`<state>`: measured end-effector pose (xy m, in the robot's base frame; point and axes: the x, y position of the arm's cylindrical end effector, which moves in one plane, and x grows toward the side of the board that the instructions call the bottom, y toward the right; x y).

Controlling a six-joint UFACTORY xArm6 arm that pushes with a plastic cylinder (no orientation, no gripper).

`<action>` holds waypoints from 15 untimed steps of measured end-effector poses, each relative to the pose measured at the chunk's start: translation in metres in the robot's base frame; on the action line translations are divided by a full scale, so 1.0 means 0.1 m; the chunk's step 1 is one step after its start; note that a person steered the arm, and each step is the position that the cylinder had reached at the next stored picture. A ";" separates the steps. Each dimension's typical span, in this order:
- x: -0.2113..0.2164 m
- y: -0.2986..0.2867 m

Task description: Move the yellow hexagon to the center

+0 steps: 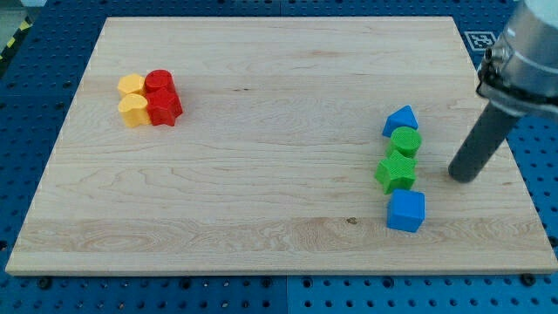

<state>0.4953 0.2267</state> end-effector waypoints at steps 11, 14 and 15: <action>-2.22 -4.39; -1.90 -5.31; -1.41 -5.15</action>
<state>0.3544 -0.2888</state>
